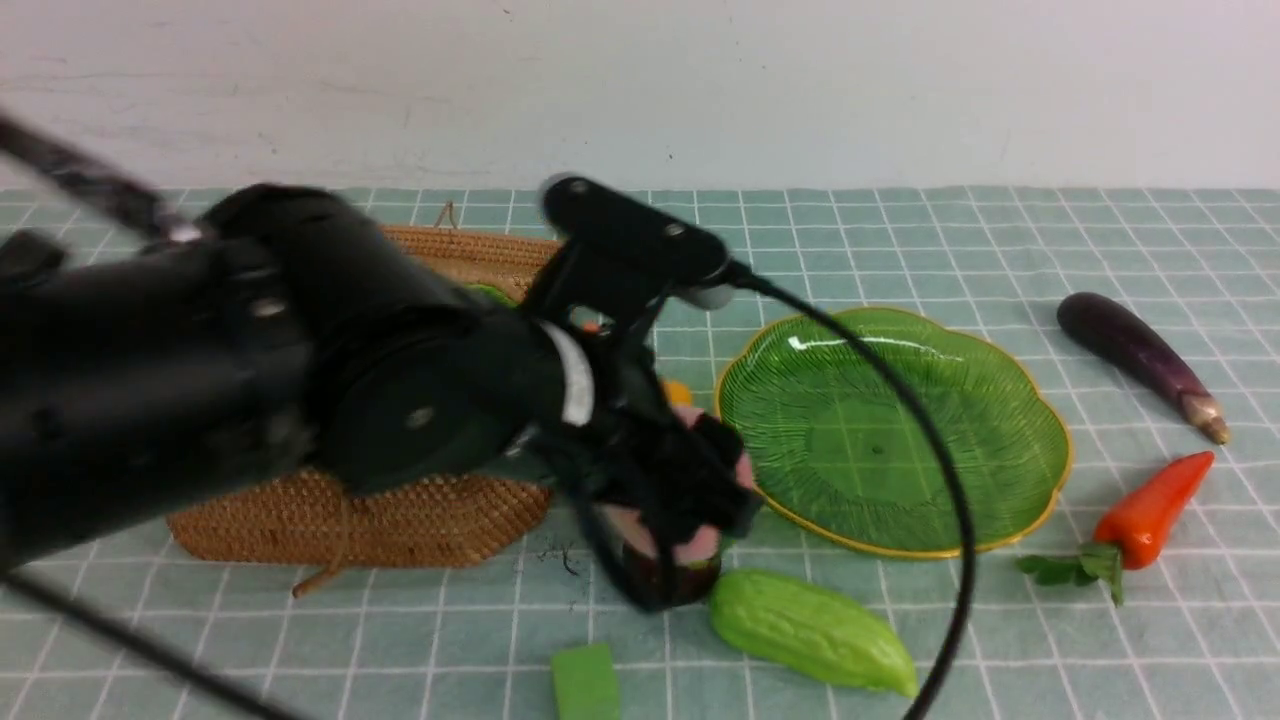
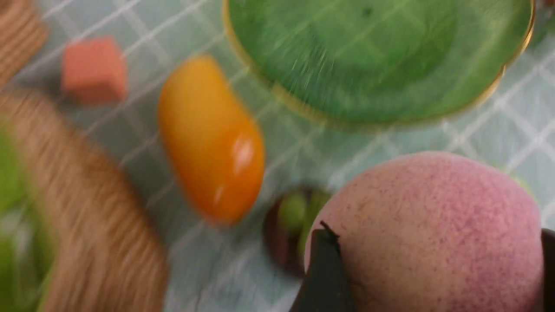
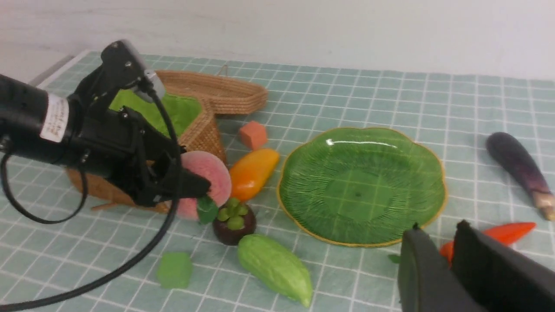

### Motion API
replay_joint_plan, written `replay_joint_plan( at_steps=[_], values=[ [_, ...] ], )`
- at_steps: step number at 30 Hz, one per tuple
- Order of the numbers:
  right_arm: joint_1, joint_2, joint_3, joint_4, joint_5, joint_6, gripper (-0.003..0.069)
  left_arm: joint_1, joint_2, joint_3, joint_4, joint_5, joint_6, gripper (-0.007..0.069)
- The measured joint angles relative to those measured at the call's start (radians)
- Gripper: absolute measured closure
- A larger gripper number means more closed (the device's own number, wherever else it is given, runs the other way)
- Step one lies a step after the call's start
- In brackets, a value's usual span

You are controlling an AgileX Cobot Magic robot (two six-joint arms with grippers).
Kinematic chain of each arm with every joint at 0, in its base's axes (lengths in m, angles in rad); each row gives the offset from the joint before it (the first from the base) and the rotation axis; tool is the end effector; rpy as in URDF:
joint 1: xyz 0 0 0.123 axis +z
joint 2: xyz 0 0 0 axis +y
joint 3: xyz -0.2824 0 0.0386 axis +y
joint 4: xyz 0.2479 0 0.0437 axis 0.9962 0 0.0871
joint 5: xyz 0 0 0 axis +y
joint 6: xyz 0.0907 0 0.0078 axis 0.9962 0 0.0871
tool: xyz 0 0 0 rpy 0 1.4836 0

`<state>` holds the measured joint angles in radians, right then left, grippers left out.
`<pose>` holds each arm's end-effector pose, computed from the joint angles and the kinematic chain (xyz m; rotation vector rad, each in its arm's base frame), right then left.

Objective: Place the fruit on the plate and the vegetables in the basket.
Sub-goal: Use the left arm to grab a peach and put it into the right plate

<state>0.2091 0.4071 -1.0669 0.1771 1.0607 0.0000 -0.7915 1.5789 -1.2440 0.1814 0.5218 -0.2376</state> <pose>0.0076 0.0159 0.4294 -0.2215 1.8757 0.3480 0.2552 -0.2467 0.3022 0.7769 2.2209 -0.3286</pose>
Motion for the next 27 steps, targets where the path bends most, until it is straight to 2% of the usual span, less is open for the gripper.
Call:
replay_joint_plan(
  at_steps=[5, 12, 23, 27],
  values=[
    [0.000, 0.000, 0.001, -0.037, 0.002, 0.040, 0.0536, -0.002, 0.259, -0.267, -0.030, -0.012, 0.039, 0.0099],
    [0.000, 0.000, 0.001, -0.057, 0.002, 0.047, 0.0529, -0.002, 0.504, -0.533, -0.031, -0.016, 0.081, 0.0103],
    [0.000, 0.000, 0.001, -0.055, 0.013, 0.052, 0.0519, 0.014, 0.669, -0.629, -0.025, -0.095, 0.081, 0.0110],
    [0.000, 0.000, 0.001, -0.055, 0.030, 0.052, 0.0519, 0.014, 0.669, -0.632, -0.018, -0.137, 0.081, 0.0047]
  ],
)
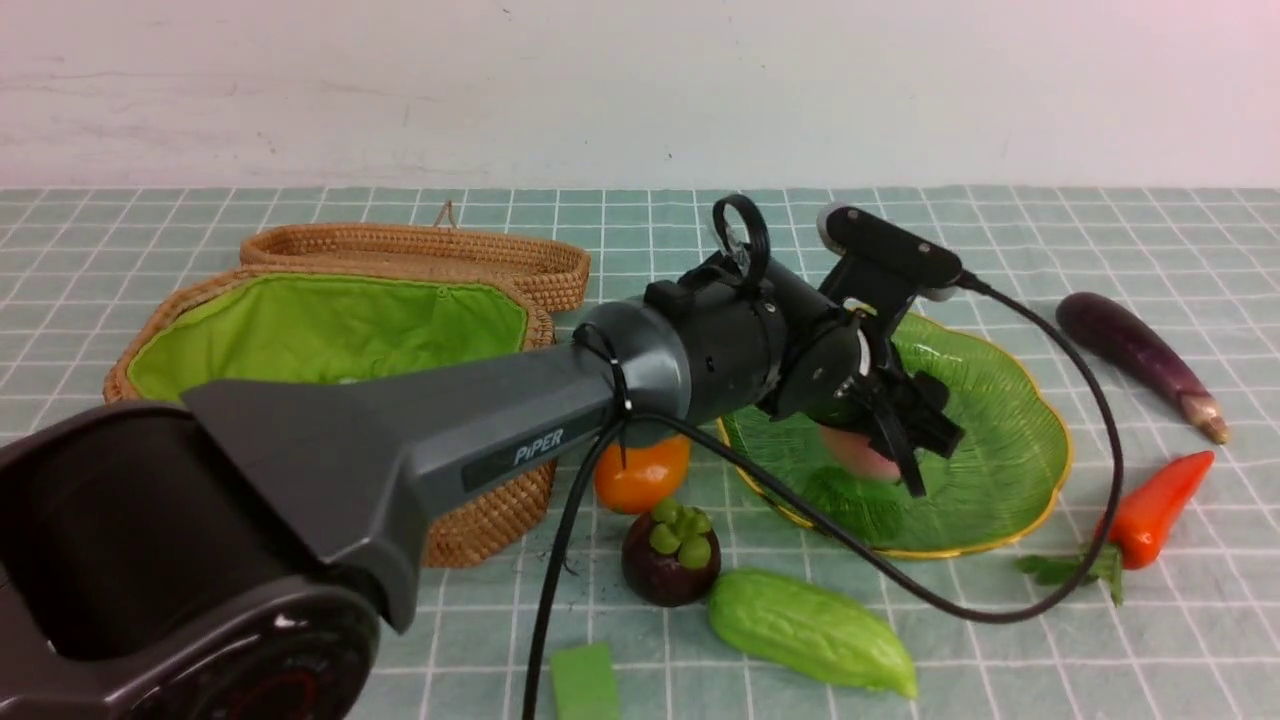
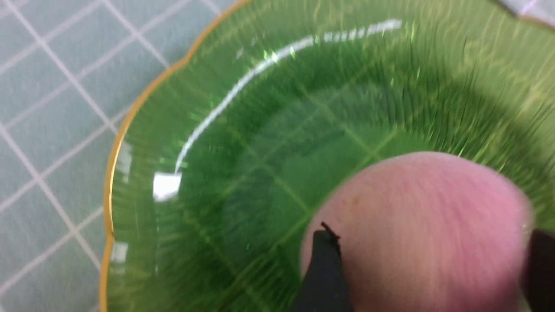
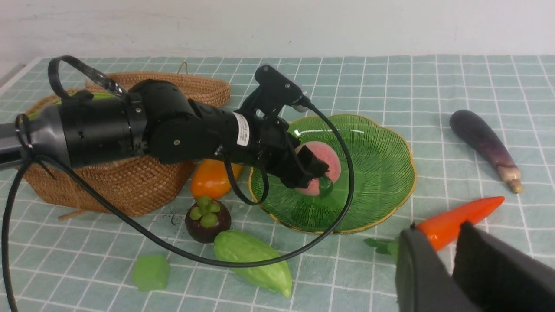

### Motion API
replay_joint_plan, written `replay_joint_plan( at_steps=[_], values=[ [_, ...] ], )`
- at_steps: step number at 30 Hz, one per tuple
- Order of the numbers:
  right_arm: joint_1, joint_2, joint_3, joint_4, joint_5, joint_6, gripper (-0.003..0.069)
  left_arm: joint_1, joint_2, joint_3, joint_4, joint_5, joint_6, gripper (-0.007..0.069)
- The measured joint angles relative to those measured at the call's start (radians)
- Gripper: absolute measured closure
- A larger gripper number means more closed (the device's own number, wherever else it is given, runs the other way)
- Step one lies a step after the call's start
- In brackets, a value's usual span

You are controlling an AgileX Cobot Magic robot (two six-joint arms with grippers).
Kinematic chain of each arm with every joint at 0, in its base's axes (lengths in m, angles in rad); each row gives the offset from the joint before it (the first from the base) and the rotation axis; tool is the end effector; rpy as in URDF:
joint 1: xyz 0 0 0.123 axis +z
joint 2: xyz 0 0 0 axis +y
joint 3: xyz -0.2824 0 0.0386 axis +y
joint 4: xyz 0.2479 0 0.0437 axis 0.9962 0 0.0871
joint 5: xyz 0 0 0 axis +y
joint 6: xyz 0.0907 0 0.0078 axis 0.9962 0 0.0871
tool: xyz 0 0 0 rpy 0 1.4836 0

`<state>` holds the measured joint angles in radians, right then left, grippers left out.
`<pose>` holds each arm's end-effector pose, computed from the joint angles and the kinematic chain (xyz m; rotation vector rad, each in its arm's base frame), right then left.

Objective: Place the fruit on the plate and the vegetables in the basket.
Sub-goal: Use the left arm to grab a peach and put it into the right plate, then grab a mangosteen with your left arm and put it on the plate on the right

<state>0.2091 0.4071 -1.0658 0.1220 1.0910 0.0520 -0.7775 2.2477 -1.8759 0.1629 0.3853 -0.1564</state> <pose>0.0082 0.0118 0.4261 -0.1699 1.9160 0.3172 0.3782 -0.3645 0.2134 0.8195 2.1048 -0.3554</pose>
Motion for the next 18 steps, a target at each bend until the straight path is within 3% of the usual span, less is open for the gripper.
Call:
replay_joint_plan(
  at_steps=[3, 9, 12, 13, 16, 18],
  values=[
    [0.000, 0.000, 0.000, 0.000, 0.001, 0.000, 0.0519, 0.000, -0.012, 0.000, 0.000, 0.029, 0.000, -0.0031],
    [0.000, 0.001, 0.000, 0.000, 0.001, -0.001, 0.0515, 0.000, -0.089, 0.000, -0.002, 0.139, 0.000, -0.0022],
    [0.000, 0.001, 0.000, 0.000, 0.012, -0.001, 0.0512, 0.000, -0.193, 0.000, -0.011, 0.310, 0.000, 0.0099],
    [0.000, 0.001, 0.000, 0.000, 0.012, -0.001, 0.0512, 0.000, -0.200, 0.000, -0.011, 0.310, 0.000, 0.0099],
    [0.000, 0.002, 0.000, 0.003, 0.035, -0.001, 0.0511, 0.000, -0.294, -0.004, -0.007, 0.541, 0.000, 0.0319],
    [0.000, 0.002, 0.000, 0.005, 0.036, -0.016, 0.0510, 0.000, -0.313, -0.007, -0.004, 0.630, 0.000, 0.0407]
  ],
)
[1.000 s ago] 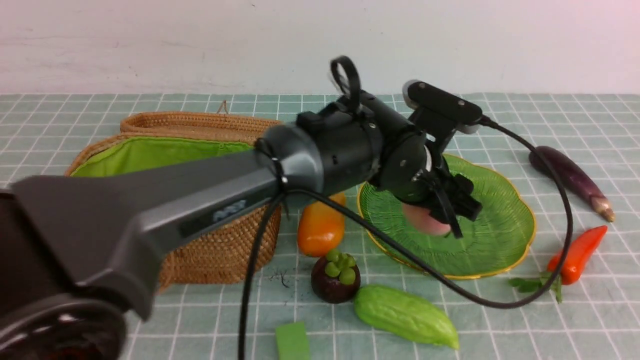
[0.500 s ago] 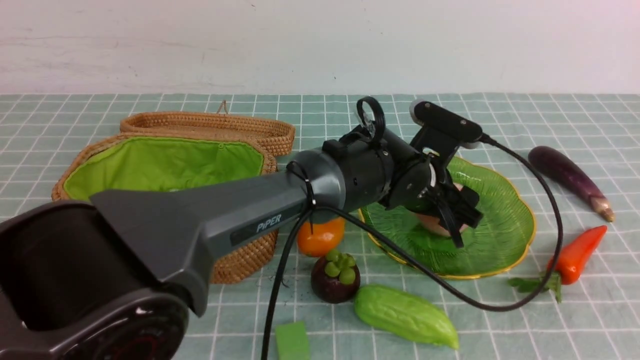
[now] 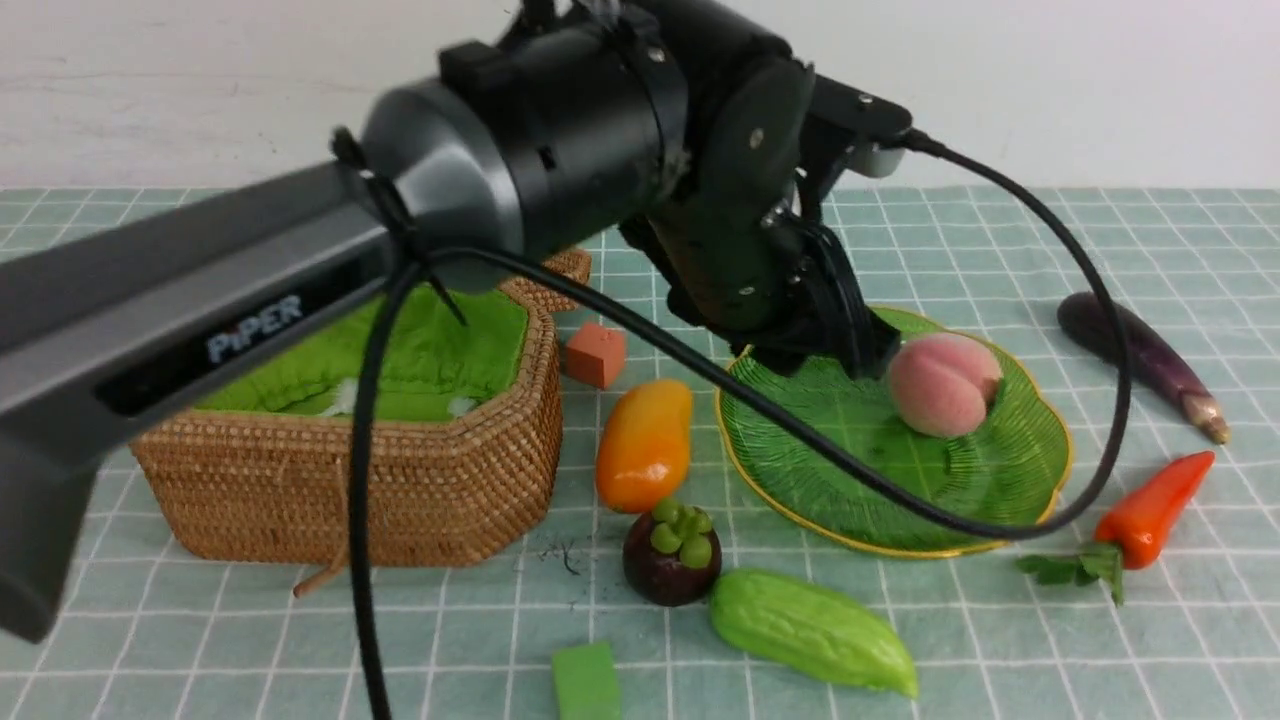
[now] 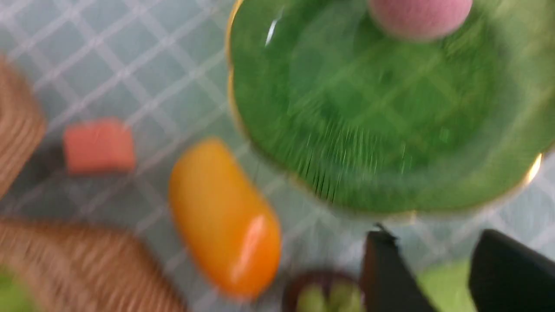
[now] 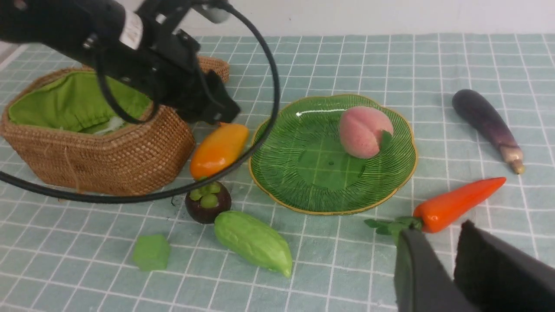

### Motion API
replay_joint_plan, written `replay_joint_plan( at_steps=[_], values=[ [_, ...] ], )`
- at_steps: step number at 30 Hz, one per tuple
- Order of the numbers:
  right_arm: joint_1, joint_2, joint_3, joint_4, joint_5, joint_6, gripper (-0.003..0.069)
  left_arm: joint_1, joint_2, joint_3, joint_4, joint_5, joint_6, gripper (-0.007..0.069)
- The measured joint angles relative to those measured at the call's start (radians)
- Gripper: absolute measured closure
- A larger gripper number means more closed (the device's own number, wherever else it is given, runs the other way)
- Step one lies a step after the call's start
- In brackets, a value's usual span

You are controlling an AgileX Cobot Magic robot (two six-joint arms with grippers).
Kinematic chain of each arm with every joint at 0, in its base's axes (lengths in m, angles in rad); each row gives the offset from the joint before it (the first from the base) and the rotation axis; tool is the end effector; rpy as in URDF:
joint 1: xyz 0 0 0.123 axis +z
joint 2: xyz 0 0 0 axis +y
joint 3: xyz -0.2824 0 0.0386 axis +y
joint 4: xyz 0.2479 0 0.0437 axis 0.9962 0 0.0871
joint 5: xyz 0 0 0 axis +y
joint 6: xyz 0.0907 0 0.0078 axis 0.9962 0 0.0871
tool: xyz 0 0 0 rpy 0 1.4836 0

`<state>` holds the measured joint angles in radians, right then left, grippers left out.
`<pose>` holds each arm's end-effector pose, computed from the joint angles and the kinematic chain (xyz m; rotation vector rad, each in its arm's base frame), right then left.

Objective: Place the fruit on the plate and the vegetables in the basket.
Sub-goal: Grab a mangosteen with your left arm and put it on the plate on the right

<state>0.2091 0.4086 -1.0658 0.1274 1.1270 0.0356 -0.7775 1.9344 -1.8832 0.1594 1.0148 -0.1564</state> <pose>0.0073 0.0122 0.4231 -0.1923 1.9508 0.3097 0.3200 -0.2978 0.3295 0.8275 2.4002 -0.1656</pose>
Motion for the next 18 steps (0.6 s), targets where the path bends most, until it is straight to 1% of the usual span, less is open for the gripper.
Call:
replay_joint_plan(
  at_steps=[2, 4, 5, 6, 12, 13, 14, 15, 16, 18],
  values=[
    [0.000, 0.000, 0.000, 0.008, 0.000, -0.018, 0.0508, 0.000, 0.002, -0.001, 0.005, 0.080, 0.000, 0.0474],
    [0.000, 0.000, 0.000, 0.017, 0.000, -0.029, 0.0508, 0.000, 0.018, -0.001, 0.011, 0.102, 0.000, 0.0473],
    [0.000, 0.000, 0.000, 0.022, 0.000, -0.036, 0.0508, 0.000, 0.034, -0.001, 0.016, 0.105, -0.003, 0.0452],
    [0.000, 0.000, 0.000, 0.023, 0.000, -0.036, 0.0508, 0.000, 0.037, -0.001, 0.020, 0.105, -0.004, 0.0447],
    [0.000, 0.000, 0.000, 0.044, 0.019, -0.036, 0.0508, 0.000, 0.135, -0.001, 0.121, 0.097, -0.114, 0.0183],
    [0.000, 0.000, 0.000, 0.044, 0.026, -0.036, 0.0508, 0.000, 0.146, 0.000, 0.125, 0.108, -0.125, 0.0148],
    [0.000, 0.000, 0.000, 0.044, 0.027, -0.036, 0.0508, 0.000, 0.147, 0.000, 0.125, 0.108, -0.127, 0.0142],
    [0.000, 0.000, 0.000, 0.044, 0.040, -0.036, 0.0508, 0.001, 0.153, 0.000, 0.116, 0.131, -0.134, 0.0104],
    [0.000, 0.000, 0.000, 0.044, 0.048, -0.036, 0.0508, 0.001, 0.154, 0.000, 0.102, 0.146, -0.136, 0.0089],
    [0.000, 0.000, 0.000, 0.044, 0.052, -0.036, 0.0505, 0.001, 0.152, 0.000, 0.055, 0.186, -0.110, 0.0072]
  ],
)
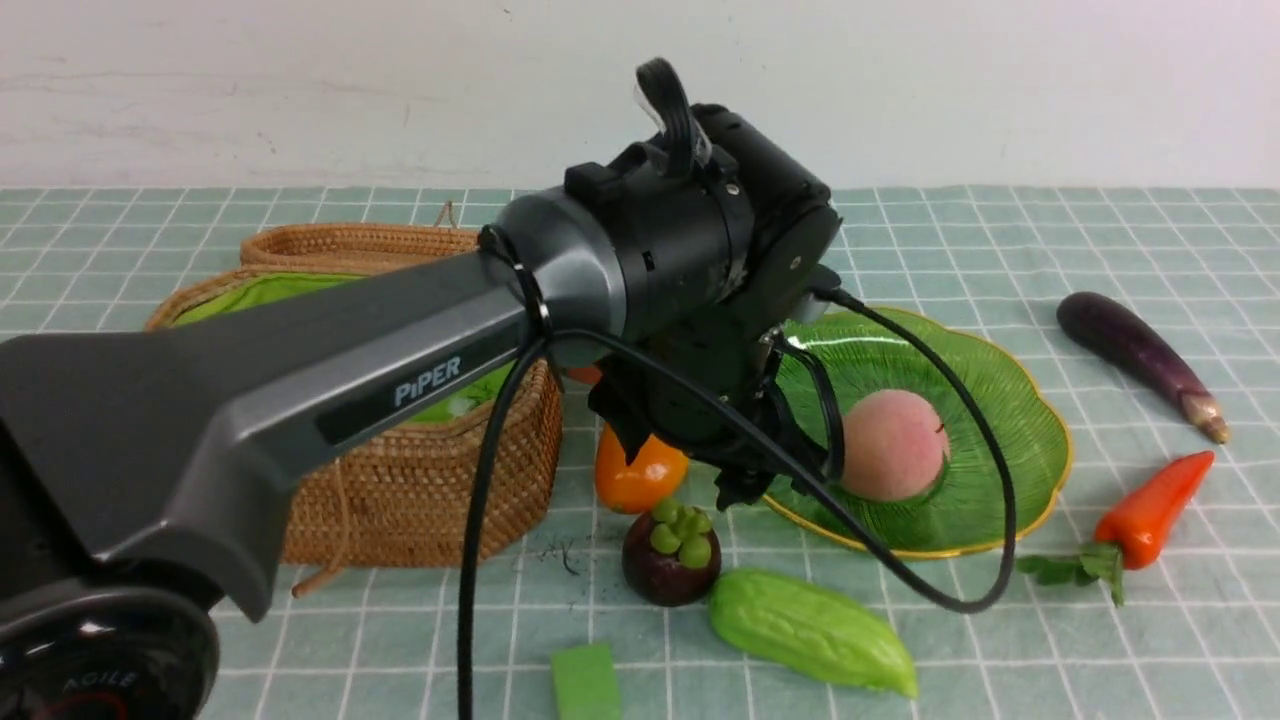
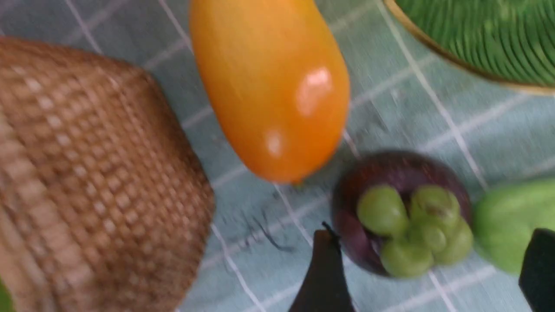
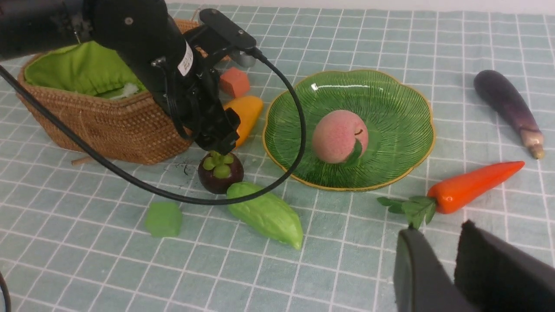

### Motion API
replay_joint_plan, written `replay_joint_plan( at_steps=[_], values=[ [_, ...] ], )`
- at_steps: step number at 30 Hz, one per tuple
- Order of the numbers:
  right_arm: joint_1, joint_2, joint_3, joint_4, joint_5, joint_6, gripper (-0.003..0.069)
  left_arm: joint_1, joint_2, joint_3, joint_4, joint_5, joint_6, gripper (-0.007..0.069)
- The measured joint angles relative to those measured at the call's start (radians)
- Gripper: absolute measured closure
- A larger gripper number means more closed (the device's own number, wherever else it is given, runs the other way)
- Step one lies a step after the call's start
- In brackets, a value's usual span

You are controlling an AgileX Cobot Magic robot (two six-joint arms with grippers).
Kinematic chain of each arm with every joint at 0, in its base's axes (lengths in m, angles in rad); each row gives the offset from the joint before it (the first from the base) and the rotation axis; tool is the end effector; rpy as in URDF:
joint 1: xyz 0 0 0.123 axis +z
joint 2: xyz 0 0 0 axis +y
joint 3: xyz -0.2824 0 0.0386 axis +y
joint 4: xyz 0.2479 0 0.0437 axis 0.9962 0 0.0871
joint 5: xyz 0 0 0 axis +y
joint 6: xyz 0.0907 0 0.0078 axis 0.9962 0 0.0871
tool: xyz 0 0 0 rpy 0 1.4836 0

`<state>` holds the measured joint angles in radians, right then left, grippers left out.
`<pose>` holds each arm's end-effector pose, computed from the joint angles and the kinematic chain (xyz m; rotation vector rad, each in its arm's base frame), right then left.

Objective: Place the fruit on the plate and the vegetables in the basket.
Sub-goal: Grab a mangosteen with your left arm and put it on the plate on the right

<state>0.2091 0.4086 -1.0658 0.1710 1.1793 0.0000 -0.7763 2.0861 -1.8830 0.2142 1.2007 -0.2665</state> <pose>0.0043 0.0156 0.4191 -0.2455 1.9954 0.3339 0.3318 -0.3006 0.2563 0.7812 2.7067 0.0776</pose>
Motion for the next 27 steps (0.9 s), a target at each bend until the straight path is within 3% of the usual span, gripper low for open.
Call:
replay_joint_plan(
  at_steps=[5, 9, 10, 12, 14, 22, 27],
  values=[
    [0.000, 0.000, 0.000, 0.000, 0.001, 0.000, 0.0503, 0.000, -0.001, 0.000, -0.045, 0.024, 0.126, 0.0067],
    [0.000, 0.000, 0.000, 0.000, 0.003, 0.000, 0.0502, 0.000, -0.008, 0.019, -0.041, 0.025, 0.527, 0.0067],
    [0.000, 0.000, 0.000, 0.000, 0.003, 0.000, 0.0502, 0.000, -0.008, 0.021, -0.041, 0.025, 0.527, 0.0067],
    [0.000, 0.000, 0.000, 0.000, 0.004, -0.016, 0.0502, 0.000, -0.009, 0.048, -0.040, 0.024, 0.744, 0.0067],
    [0.000, 0.000, 0.000, 0.000, 0.004, -0.023, 0.0501, 0.005, -0.009, 0.076, -0.043, 0.024, 0.839, 0.0067],
    [0.000, 0.000, 0.000, 0.000, 0.015, -0.025, 0.0498, 0.054, -0.040, 0.148, -0.043, 0.010, 0.847, 0.0067],
    [0.000, 0.000, 0.000, 0.000, 0.021, -0.043, 0.0498, 0.055, -0.087, 0.152, -0.080, -0.070, 0.926, 0.0067]
  ],
)
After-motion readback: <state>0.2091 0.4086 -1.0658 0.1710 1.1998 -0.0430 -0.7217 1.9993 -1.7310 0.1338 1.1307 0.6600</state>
